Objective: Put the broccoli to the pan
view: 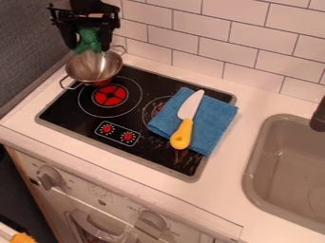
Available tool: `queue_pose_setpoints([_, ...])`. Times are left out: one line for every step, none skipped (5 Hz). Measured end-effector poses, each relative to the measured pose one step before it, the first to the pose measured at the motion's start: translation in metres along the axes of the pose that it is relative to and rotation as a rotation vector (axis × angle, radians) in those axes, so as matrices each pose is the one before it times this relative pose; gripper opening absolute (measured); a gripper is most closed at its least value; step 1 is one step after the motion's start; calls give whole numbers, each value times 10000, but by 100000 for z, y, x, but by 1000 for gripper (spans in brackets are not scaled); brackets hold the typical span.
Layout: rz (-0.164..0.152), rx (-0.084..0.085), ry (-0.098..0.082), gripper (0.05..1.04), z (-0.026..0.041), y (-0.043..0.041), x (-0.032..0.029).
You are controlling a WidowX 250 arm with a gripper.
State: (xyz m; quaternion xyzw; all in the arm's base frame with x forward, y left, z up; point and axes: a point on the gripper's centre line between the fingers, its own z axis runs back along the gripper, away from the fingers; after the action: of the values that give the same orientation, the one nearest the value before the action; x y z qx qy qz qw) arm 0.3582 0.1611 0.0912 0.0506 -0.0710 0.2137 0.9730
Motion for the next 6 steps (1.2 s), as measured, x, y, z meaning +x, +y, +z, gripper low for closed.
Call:
queue_pose_setpoints([13, 155, 142, 881, -785, 236, -2])
queue_pose_setpoints([-80, -50, 202, 944, -942, -232, 20])
queue_pose_setpoints([-81, -75, 97, 1005, -581, -186, 435])
queue_pose_setpoints([-20, 40, -4, 1000, 38, 6, 23])
queue_pose_setpoints([-212, 33, -54, 1001, 436, -204, -46])
queue_pose_setpoints([-463, -330, -795, 1001, 4030, -1450, -1034])
